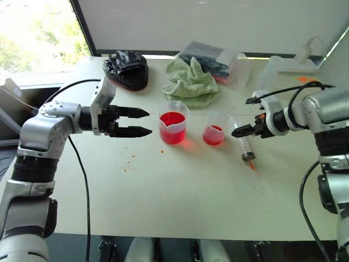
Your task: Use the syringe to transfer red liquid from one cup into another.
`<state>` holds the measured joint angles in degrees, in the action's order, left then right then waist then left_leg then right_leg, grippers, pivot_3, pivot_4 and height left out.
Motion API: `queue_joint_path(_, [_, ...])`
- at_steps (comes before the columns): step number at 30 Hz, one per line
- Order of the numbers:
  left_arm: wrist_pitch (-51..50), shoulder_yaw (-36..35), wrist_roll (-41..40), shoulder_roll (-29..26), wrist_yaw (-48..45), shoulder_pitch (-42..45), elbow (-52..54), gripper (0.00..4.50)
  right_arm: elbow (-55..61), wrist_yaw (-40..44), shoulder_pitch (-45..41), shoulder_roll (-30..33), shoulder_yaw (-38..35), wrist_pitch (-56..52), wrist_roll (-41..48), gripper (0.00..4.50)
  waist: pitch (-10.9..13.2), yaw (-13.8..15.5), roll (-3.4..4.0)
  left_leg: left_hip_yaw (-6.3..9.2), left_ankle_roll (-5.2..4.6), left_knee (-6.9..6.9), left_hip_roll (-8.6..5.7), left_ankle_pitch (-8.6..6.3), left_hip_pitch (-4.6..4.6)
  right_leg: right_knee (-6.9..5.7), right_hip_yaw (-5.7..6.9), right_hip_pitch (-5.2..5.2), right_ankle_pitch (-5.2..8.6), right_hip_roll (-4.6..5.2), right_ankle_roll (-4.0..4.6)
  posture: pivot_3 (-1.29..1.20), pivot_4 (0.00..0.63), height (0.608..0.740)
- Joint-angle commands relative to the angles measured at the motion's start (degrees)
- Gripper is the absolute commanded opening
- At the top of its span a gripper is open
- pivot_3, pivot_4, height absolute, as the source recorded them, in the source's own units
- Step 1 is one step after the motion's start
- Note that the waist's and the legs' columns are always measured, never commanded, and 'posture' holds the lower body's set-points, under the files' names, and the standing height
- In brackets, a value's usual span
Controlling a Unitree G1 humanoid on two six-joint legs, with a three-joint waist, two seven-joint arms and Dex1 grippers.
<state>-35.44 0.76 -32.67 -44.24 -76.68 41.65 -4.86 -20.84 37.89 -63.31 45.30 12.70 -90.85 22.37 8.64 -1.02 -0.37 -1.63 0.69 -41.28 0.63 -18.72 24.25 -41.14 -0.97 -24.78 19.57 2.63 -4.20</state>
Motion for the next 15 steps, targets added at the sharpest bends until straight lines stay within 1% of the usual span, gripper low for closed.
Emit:
queue_joint_path(1, [0.7, -2.2, -0.7, -0.3, 0.9, -0.6, 2.4, 3.63, -6.8, -2.2, -5.2, -1.5, -0.1, -0.7, -2.7, 4.43, 0.0, -0.1, 0.0, 0.0, 0.0, 0.02, 0.0, 0.0, 0.01, 0.0, 0.0, -0.01, 0.0, 0.0, 0.0, 0.0, 0.15, 0.711])
queue_joint_path(6, [0.5, -3.3, -1.2, -0.6, 2.2, -1.9, 3.8, 3.63, -11.5, -1.6, -8.5, -2.8, 3.5, -0.3, -3.6, 4.43, 0.0, 0.0, 0.0, 0.0, 0.0, 0.02, 0.0, 0.0, 0.06, 0.0, 0.01, -0.03, 0.0, -0.01, 0.0, 0.0, 0.15, 0.711])
queue_joint_path(8, [0.4, -3.6, -1.4, -0.8, 2.5, -2.7, 4.5, 3.63, -11.0, -0.3, -8.8, -2.7, 6.2, -0.4, -3.2, 4.43, 0.0, -0.1, 0.0, 0.0, 0.0, 0.02, -0.01, 0.0, 0.08, 0.0, 0.01, -0.05, 0.0, 0.0, 0.0, 0.0, 0.15, 0.711])
queue_joint_path(15, [-0.3, -4.6, -2.0, -0.9, 3.7, -3.6, 6.0, 3.63, -11.2, 0.1, -8.1, -3.8, 9.7, -1.4, -3.0, 4.43, 0.0, -0.1, 0.0, 0.0, 0.0, 0.03, -0.01, 0.0, 0.1, 0.0, 0.02, -0.07, 0.0, 0.0, 0.0, 0.0, 0.15, 0.711])
